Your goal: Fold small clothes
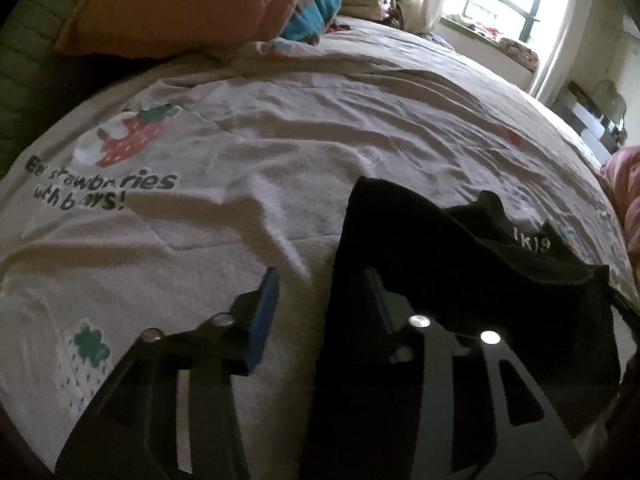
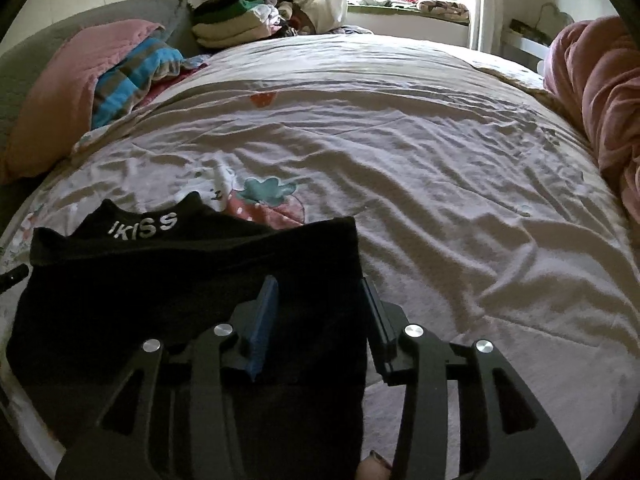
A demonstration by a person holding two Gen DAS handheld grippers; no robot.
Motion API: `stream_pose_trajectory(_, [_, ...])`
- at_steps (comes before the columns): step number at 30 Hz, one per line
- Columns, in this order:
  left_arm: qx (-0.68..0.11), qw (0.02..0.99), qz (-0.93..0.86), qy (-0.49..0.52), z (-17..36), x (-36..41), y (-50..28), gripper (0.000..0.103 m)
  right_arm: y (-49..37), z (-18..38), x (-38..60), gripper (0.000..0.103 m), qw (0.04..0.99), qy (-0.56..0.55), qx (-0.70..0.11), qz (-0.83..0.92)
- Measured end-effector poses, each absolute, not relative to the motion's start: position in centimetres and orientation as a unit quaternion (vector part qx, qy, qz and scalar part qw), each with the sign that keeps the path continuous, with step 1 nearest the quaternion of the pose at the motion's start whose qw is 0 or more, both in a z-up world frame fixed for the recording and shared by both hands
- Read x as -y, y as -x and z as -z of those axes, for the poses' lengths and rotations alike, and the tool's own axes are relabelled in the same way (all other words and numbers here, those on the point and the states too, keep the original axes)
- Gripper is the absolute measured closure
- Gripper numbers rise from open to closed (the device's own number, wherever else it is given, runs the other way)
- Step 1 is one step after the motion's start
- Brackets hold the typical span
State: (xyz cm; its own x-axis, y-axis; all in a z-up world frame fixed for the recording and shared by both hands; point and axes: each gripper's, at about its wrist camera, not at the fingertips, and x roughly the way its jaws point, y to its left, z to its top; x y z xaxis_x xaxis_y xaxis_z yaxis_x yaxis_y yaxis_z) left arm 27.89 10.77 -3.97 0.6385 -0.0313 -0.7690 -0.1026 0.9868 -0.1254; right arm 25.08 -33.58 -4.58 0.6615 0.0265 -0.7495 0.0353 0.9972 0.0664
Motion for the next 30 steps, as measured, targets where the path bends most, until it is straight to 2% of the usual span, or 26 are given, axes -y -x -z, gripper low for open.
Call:
stream_pose_trajectory(5, [-0.419,0.906,0.009,0.056,4.0,-9.9,-29.0,0.062,-26.1,5.2,34.1,0.063,0.903,-0.046,-0.427,-0.001])
stream_pose_trajectory(6, [-0.418,0.907,0.016,0.048,4.0,-9.6,-29.1,0.062,-26.2,5.3,34.2,0.067,0.903,-0.050,-0.427,-0.003])
stream_pose_trajectory(7, [-0.415,0.908,0.022,0.046,4.1,-9.3,-29.3,0.062,-26.3,5.4,34.3,0.077,0.902,-0.054,-0.428,-0.004])
stream_pose_trajectory(9, [-0.415,0.908,0.035,0.047,4.4,-9.0,-29.5,0.064,-26.3,5.5,34.4,0.089,0.902,-0.061,-0.428,-0.010])
stream_pose_trajectory(10, [-0.415,0.908,0.035,0.045,4.6,-8.9,-29.5,0.078,-26.2,5.4,34.3,0.093,0.903,-0.060,-0.425,-0.010])
stream_pose_trajectory(11, [-0.415,0.908,0.036,0.045,4.8,-8.8,-29.6,0.099,-26.0,5.2,34.2,0.093,0.905,-0.058,-0.422,-0.011])
stream_pose_trajectory(13, [-0.414,0.908,0.038,0.055,4.7,-9.1,-29.6,0.102,-25.6,4.8,34.2,0.096,0.908,-0.062,-0.414,-0.009])
stream_pose_trajectory(23, [-0.356,0.930,0.045,0.076,0.5,-10.5,-29.1,0.103,-24.6,1.3,37.2,0.096,0.927,-0.115,-0.358,-0.005])
stream_pose_trajectory(30, [-0.395,0.918,0.015,0.043,3.5,-10.3,-30.4,0.103,-25.9,4.3,36.3,0.096,0.917,-0.101,-0.385,0.013])
